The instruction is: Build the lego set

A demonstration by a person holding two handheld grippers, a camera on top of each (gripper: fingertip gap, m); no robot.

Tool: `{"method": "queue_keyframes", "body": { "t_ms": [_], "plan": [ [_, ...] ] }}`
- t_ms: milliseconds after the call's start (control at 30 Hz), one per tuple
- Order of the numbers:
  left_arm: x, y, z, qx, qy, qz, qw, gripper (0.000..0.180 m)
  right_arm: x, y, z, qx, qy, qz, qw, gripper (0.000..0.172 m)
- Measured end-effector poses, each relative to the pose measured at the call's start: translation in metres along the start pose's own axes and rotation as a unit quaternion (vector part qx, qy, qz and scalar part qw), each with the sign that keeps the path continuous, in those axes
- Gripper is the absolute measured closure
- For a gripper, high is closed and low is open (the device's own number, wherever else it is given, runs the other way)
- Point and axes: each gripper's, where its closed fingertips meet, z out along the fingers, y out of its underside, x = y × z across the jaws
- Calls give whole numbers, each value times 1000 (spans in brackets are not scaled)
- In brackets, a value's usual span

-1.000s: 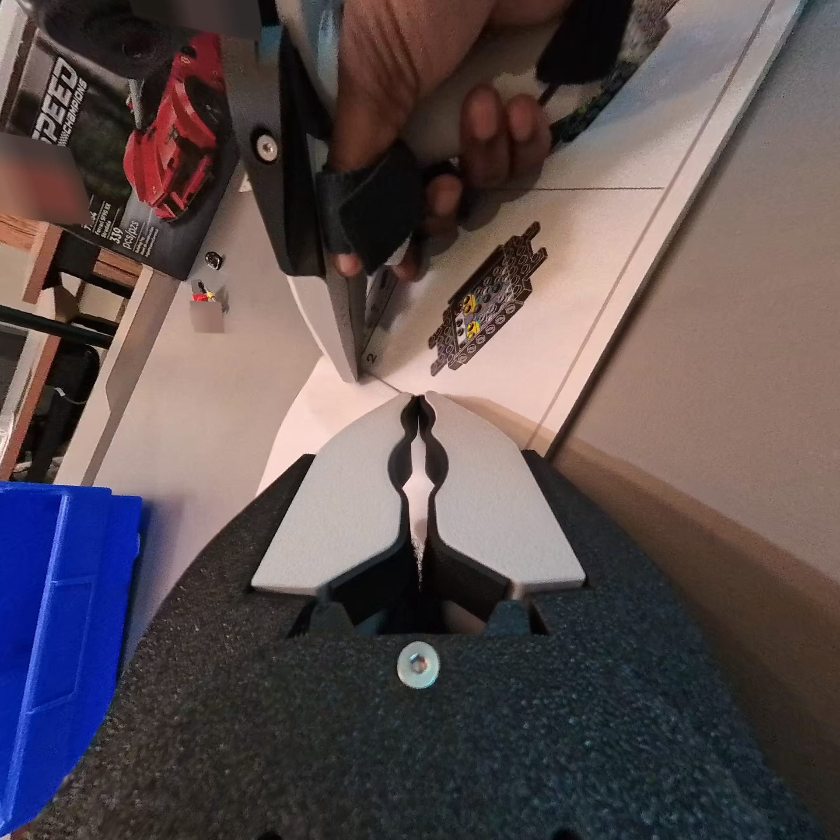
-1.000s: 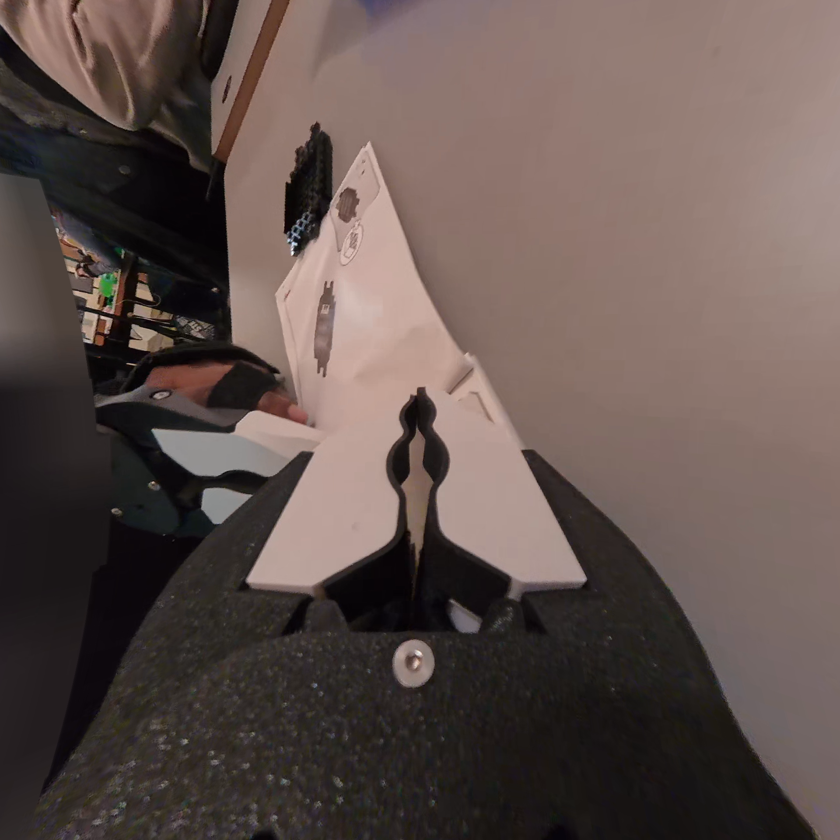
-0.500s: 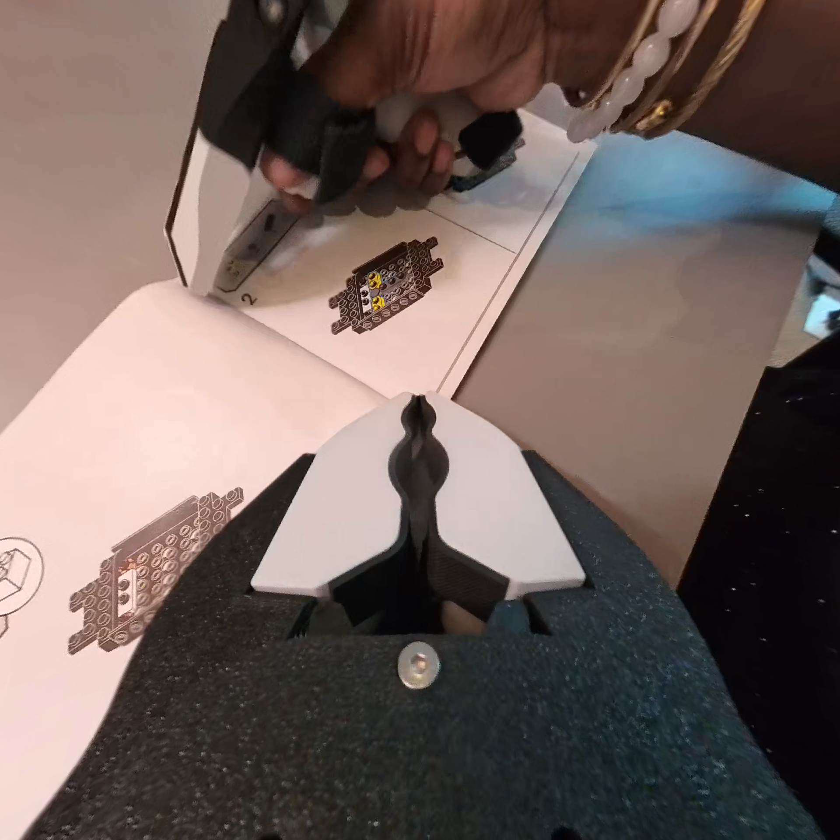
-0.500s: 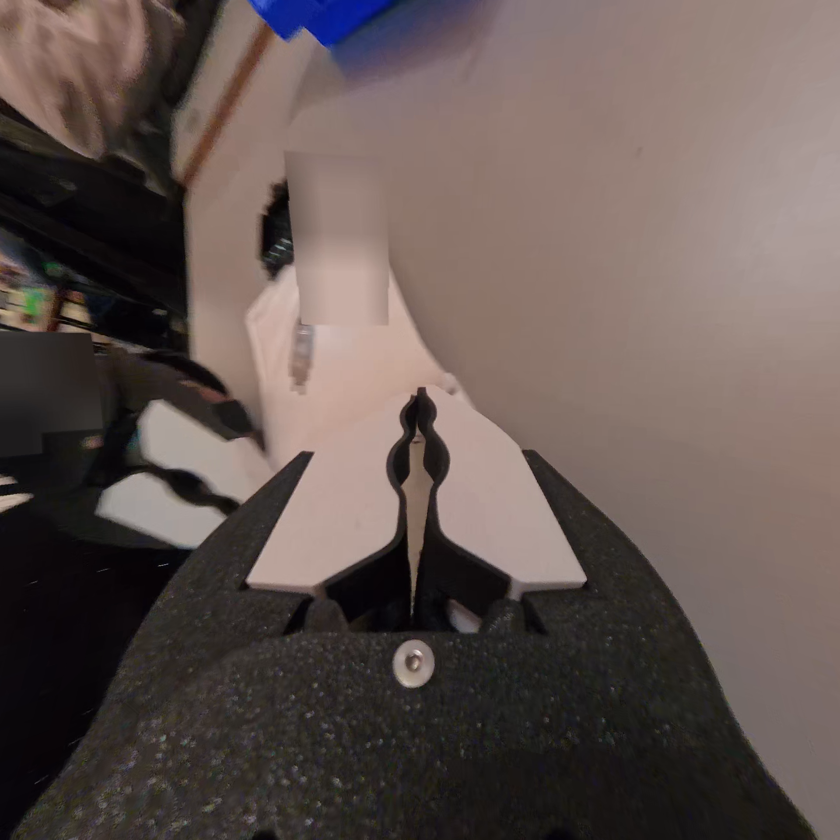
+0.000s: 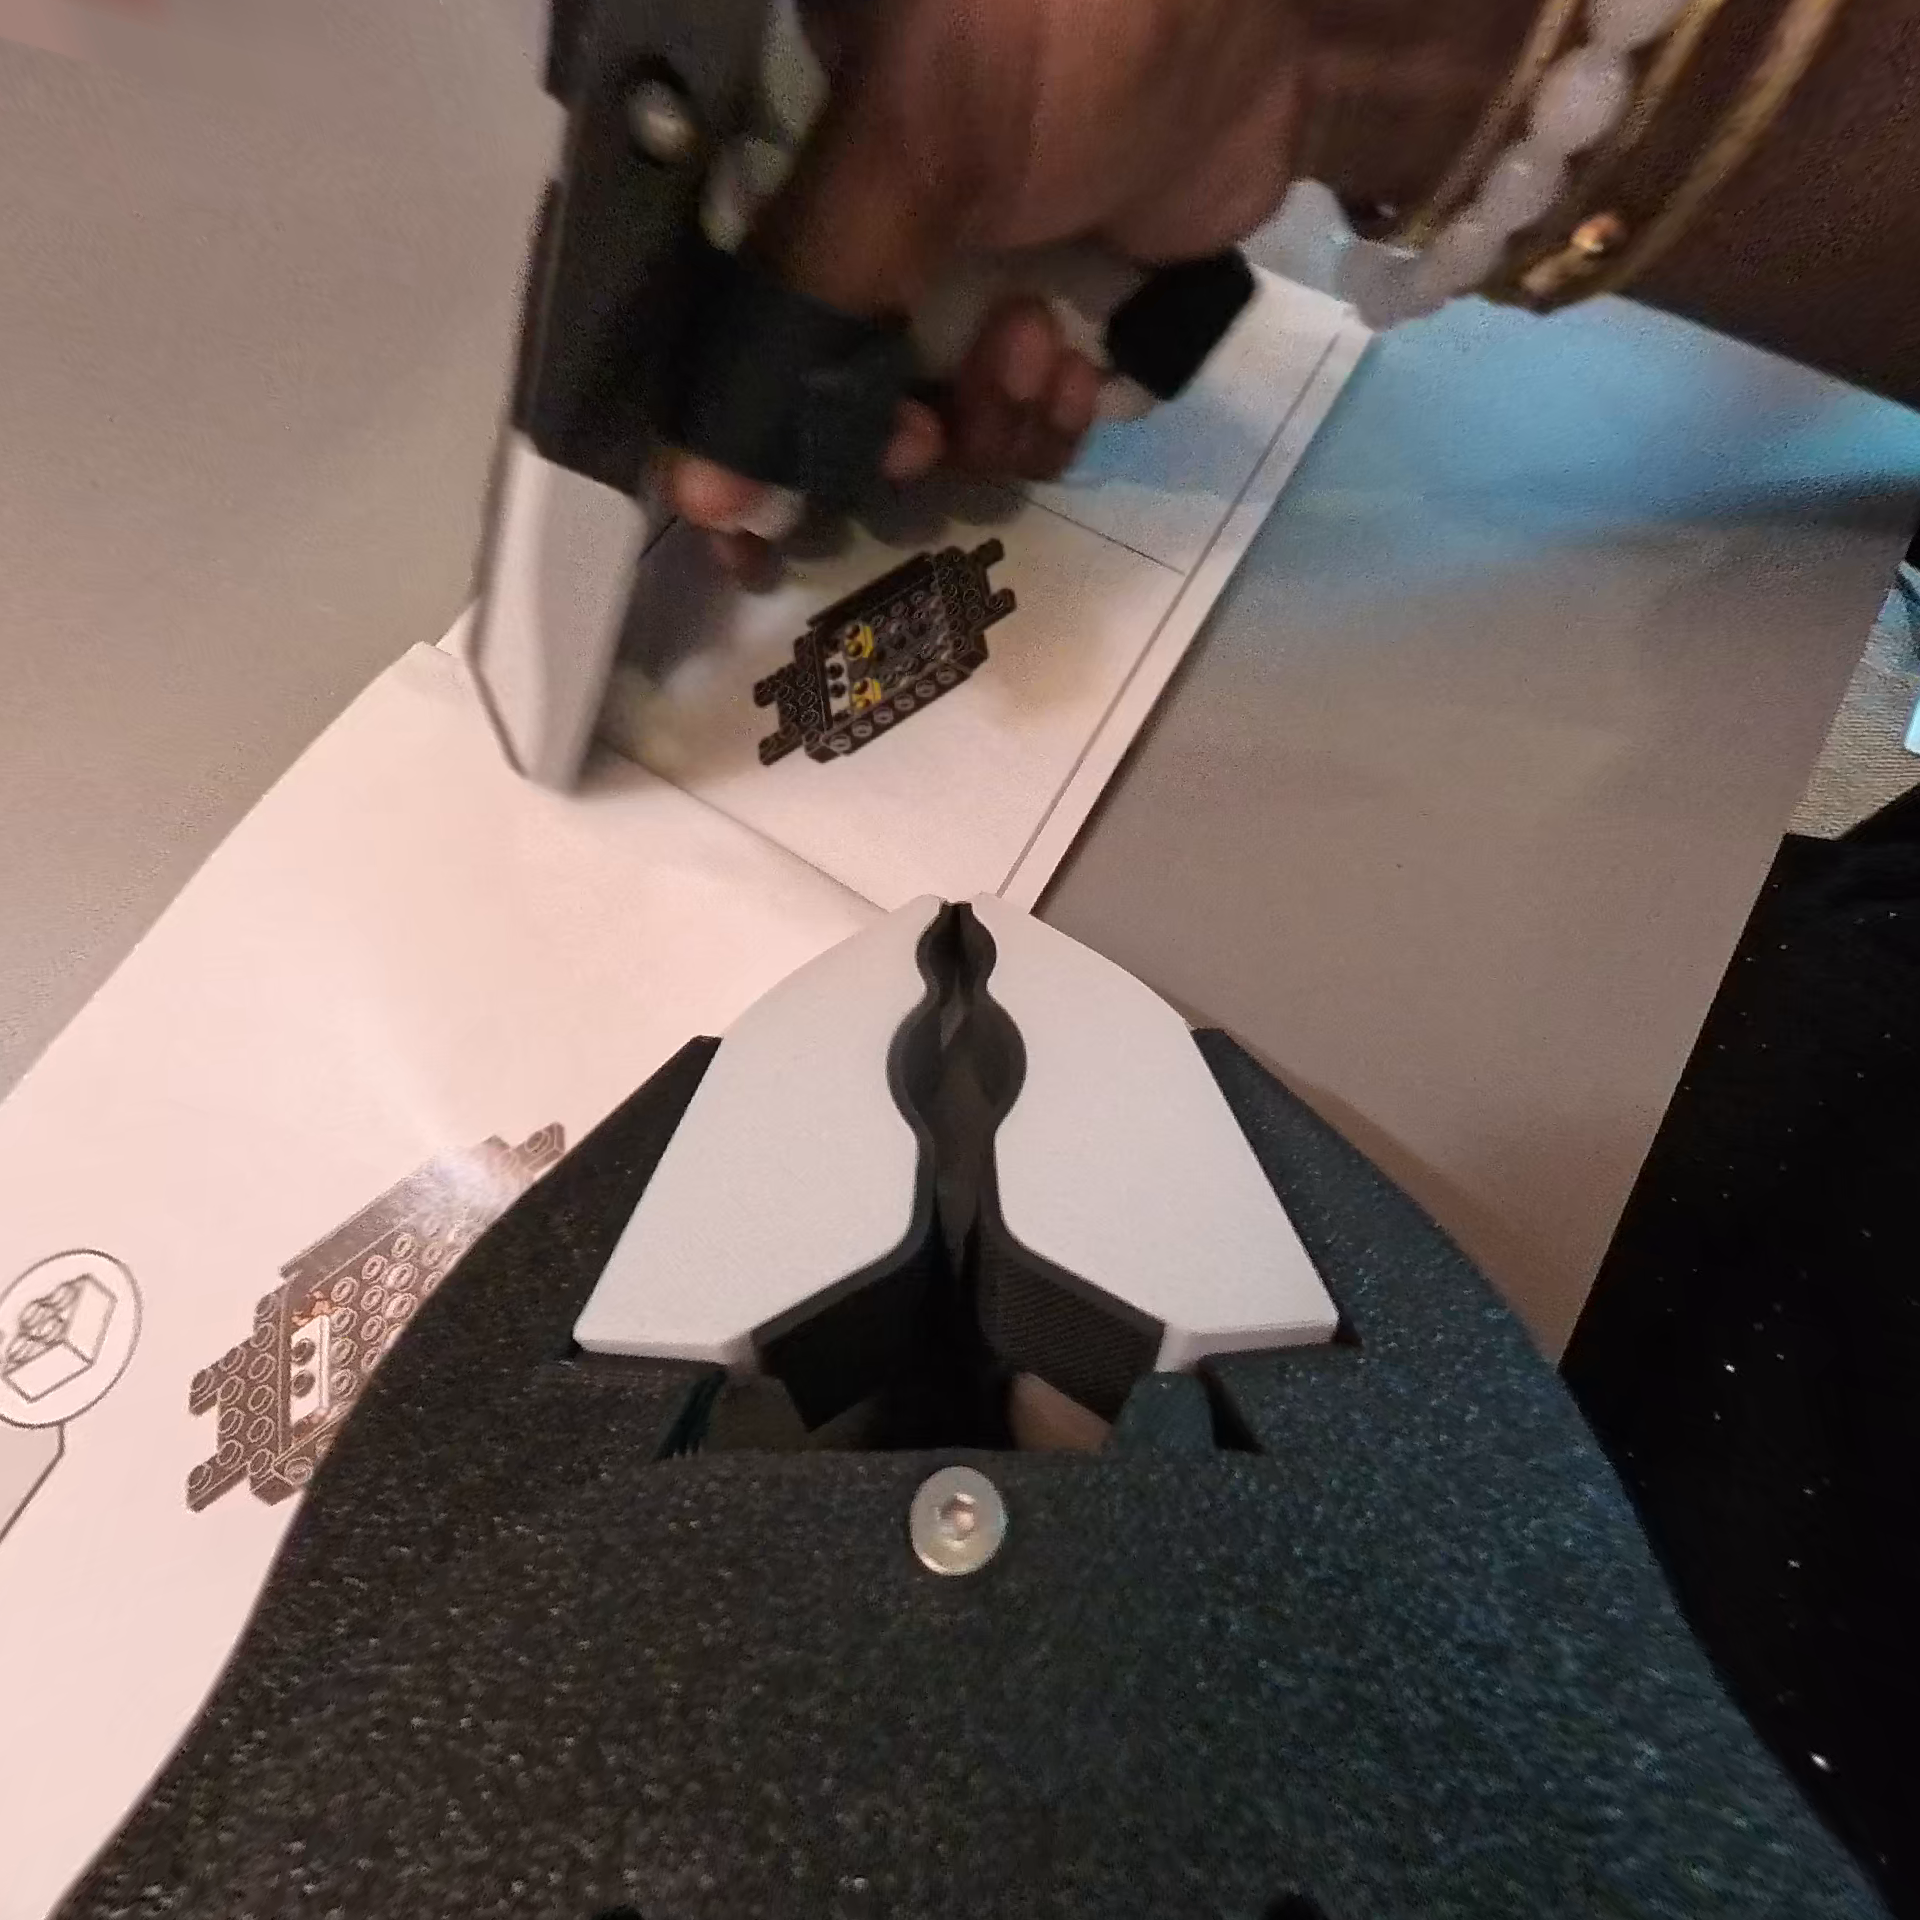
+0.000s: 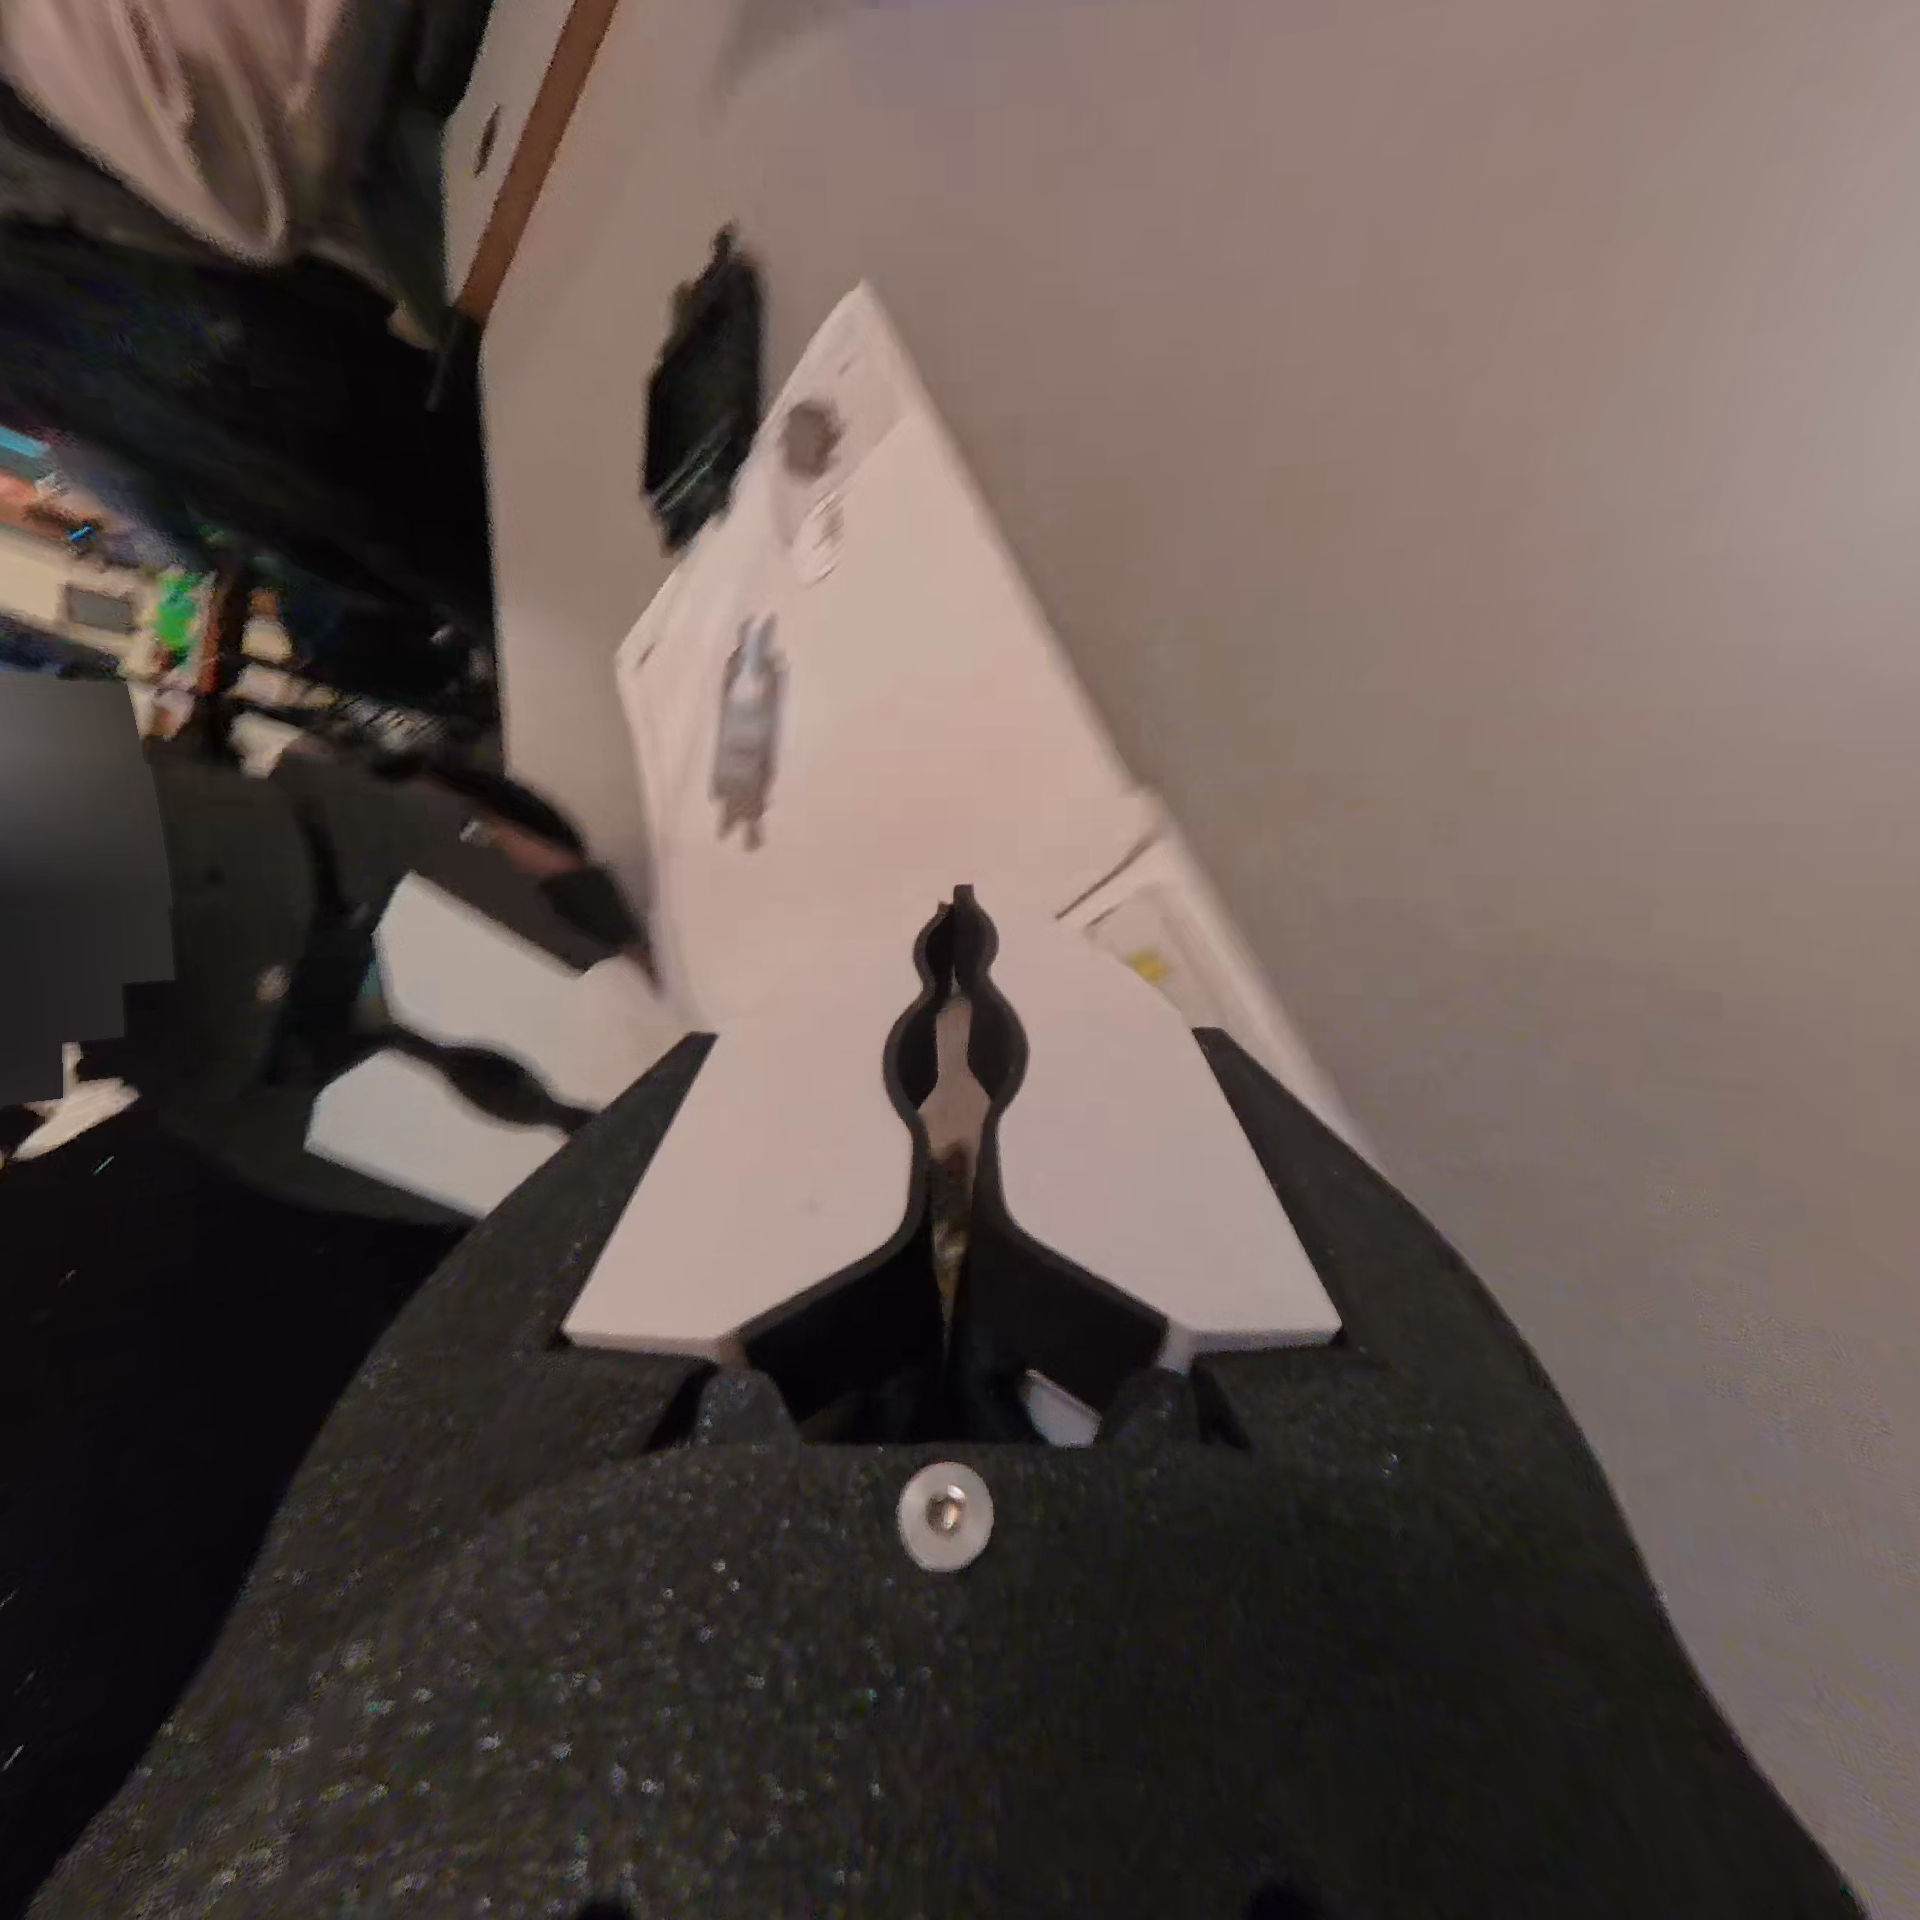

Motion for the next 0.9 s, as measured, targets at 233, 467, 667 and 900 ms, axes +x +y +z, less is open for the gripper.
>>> {"method": "queue_keyframes", "body": {
  "t_ms": [233,467,667,900],
  "plan": [
    [0,0,0,1,-2,-4,1000,180,50,-39,-21,70,95,-16,993,172],
    [-5,-12,-20,54,6,-19,998,168,8,-8,-57,123,116,-177,970,172],
    [-25,-9,-44,47,-76,40,995,158,4,59,-83,61,179,-247,950,126],
    [-26,9,-11,-52,-123,111,985,175,18,77,-88,67,245,-230,939,126]
  ]
}}
